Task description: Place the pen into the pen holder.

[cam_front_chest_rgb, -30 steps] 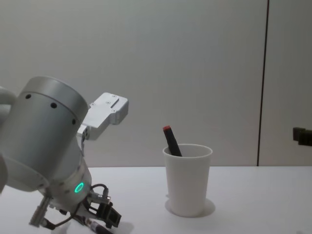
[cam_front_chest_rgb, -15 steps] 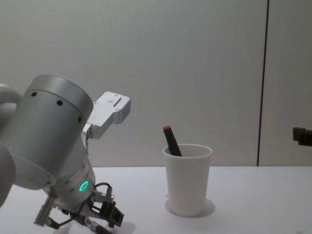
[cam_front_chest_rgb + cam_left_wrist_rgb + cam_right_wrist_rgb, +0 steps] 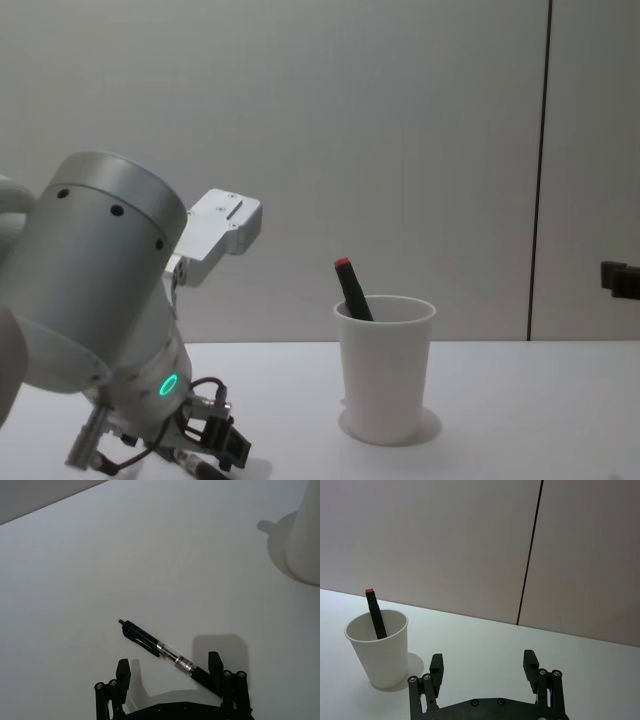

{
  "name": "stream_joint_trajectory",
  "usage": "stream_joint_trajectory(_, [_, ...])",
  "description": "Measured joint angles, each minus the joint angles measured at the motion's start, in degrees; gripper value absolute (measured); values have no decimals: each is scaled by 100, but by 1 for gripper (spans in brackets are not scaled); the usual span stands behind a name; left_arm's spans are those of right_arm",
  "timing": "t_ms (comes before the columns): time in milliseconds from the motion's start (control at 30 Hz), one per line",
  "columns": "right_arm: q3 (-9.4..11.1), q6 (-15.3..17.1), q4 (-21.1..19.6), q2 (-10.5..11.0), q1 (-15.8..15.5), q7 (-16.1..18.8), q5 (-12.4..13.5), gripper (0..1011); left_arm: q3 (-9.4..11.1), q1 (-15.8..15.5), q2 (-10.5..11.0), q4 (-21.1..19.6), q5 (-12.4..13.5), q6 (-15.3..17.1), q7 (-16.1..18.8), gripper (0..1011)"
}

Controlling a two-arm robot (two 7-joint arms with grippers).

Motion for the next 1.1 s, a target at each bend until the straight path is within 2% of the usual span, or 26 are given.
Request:
stream_joint_trajectory(267, [0, 0, 0, 0, 0, 0, 0, 1002, -50, 44, -39, -41, 60, 58, -23, 999])
stream_joint_trajectory(333, [0, 0, 0, 0, 0, 0, 0, 1002, -61, 54, -48, -48, 89, 71, -52, 967])
stream_joint_trajectory(467, [0, 0, 0, 0, 0, 0, 0, 1002, -71, 68, -60, -54, 158, 93, -125, 836])
stream_joint_trajectory(600, [0, 0, 0, 0, 0, 0, 0, 1002, -80, 72, -84, -52, 262, 142, -193, 764])
stream_joint_trajectory(700, [0, 0, 0, 0, 0, 0, 0, 1002, -85, 74, -95, -44, 310, 164, -218, 626])
stream_joint_trajectory(800, [0, 0, 0, 0, 0, 0, 0, 1002, -95, 75, -111, -26, 372, 185, -253, 565])
stream_joint_trajectory(833, [0, 0, 0, 0, 0, 0, 0, 1002, -103, 76, -119, -19, 403, 195, -269, 504])
stream_joint_trajectory(900, [0, 0, 0, 0, 0, 0, 0, 1002, -117, 79, -130, -5, 438, 206, -293, 469])
stream_joint_trajectory(1067, [0, 0, 0, 0, 0, 0, 0, 1002, -153, 85, -149, 17, 503, 228, -348, 277])
stream_joint_trajectory(1100, [0, 0, 0, 0, 0, 0, 0, 1002, -157, 86, -151, 19, 513, 232, -356, 277])
